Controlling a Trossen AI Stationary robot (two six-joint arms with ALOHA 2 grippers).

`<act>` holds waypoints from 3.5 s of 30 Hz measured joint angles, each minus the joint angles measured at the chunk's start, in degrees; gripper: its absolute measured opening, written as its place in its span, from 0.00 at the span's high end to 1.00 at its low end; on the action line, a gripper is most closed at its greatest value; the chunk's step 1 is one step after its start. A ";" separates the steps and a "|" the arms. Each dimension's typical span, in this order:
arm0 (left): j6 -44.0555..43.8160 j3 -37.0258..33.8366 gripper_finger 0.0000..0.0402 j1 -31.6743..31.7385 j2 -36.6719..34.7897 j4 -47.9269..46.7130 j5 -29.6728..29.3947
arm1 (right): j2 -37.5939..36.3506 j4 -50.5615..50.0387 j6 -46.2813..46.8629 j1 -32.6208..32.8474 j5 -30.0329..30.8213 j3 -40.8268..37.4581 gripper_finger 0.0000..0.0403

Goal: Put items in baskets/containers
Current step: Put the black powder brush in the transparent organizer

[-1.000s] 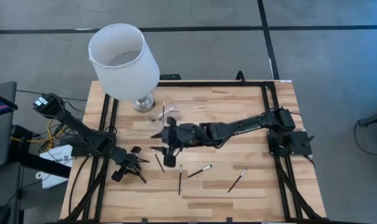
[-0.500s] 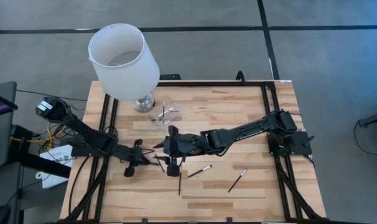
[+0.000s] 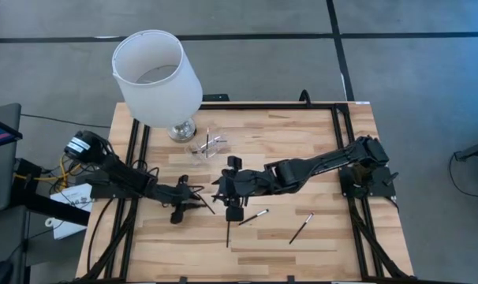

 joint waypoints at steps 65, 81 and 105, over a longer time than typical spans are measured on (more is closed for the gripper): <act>-1.59 3.80 0.89 -0.33 -2.78 3.71 -7.50 | 26.97 1.44 3.59 -7.85 -11.15 5.38 0.70; -1.69 3.80 0.88 -0.33 -2.82 3.59 -7.46 | 26.97 2.89 1.44 -8.26 -13.48 5.29 0.83; 3.03 3.87 0.72 -0.37 -13.82 4.10 -16.24 | 22.37 -13.20 8.07 -8.00 -7.78 5.29 0.93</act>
